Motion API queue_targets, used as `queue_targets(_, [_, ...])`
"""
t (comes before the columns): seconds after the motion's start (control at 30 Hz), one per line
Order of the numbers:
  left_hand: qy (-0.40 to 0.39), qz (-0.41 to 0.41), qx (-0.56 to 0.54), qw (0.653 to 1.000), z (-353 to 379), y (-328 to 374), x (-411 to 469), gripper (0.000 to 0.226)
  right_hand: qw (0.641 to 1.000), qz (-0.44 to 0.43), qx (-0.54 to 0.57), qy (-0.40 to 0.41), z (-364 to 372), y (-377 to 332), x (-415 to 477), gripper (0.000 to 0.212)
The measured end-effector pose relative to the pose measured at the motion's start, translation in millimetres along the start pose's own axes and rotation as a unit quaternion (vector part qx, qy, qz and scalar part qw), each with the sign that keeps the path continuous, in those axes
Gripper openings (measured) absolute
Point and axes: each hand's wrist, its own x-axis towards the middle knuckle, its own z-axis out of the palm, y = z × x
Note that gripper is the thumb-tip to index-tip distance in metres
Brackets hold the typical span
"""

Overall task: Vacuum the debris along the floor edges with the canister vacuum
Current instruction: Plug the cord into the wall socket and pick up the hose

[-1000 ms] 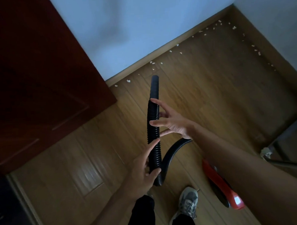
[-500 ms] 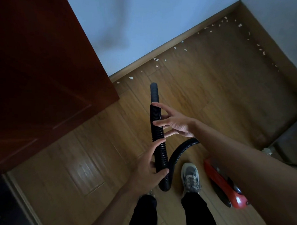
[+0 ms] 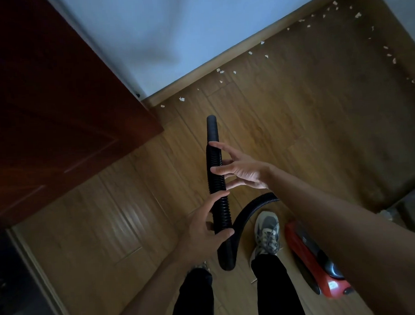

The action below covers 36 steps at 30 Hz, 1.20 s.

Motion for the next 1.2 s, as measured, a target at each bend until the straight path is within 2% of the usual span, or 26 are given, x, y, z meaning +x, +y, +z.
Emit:
queue_targets(0.2, [0.004, -0.039, 0.004, 0.999, 40.4, 6.7, 20.0, 0.069, 0.998, -0.017, 0.061, 0.031, -41.0, 35.5, -16.2, 0.085])
queue_targets(0.33, [-0.014, -0.058, 0.074, 0.995, 66.4, 14.7, 46.3, 0.070, 0.985, -0.026, 0.117, 0.126, -82.6, 82.4, -41.6, 0.088])
queue_targets(0.53, [-0.047, -0.047, 0.220, 0.973, 121.2, 37.7, 92.5, 0.065, 0.935, 0.088, 0.185, 0.288, -122.2, 217.6, -110.6, 0.046])
queue_targets(0.6, [-0.059, -0.042, 0.257, 0.964, 140.7, 44.2, 107.3, 0.064, 0.913, 0.125, 0.224, 0.318, -121.7, 264.7, -136.1, 0.030])
queue_targets(0.67, [-0.068, -0.035, 0.295, 0.953, 160.1, 47.0, 120.3, 0.065, 0.902, 0.169, 0.240, 0.316, -117.5, 306.7, -160.1, 0.024])
queue_targets(0.8, [-0.081, -0.044, 0.347, 0.933, 198.6, 52.1, 138.5, 0.066, 0.867, 0.225, 0.283, 0.343, -114.3, 373.7, -190.9, 0.030])
queue_targets(0.93, [-0.094, -0.052, 0.387, 0.916, 227.5, 47.2, 146.5, 0.064, 0.774, 0.268, 0.326, 0.473, -117.0, 431.6, -202.9, 0.040])
queue_targets(1.0, [-0.101, -0.054, 0.393, 0.913, 240.4, 38.2, 148.6, 0.063, 0.730, 0.284, 0.357, 0.510, -123.1, 455.3, -206.3, 0.065])
queue_targets(1.1, [-0.096, -0.064, 0.388, 0.915, 246.6, 28.3, 148.8, 0.062, 0.703, 0.258, 0.408, 0.521, -136.6, 475.6, -202.8, 0.095])
queue_targets(1.13, [-0.092, -0.063, 0.385, 0.916, 249.7, 21.9, 148.9, 0.062, 0.700, 0.249, 0.422, 0.519, -141.2, 482.4, -201.4, 0.094])
queue_targets(1.2, [-0.081, -0.055, 0.384, 0.918, 252.7, 9.5, 148.0, 0.061, 0.717, 0.208, 0.410, 0.523, -148.2, 489.7, -200.2, 0.065])
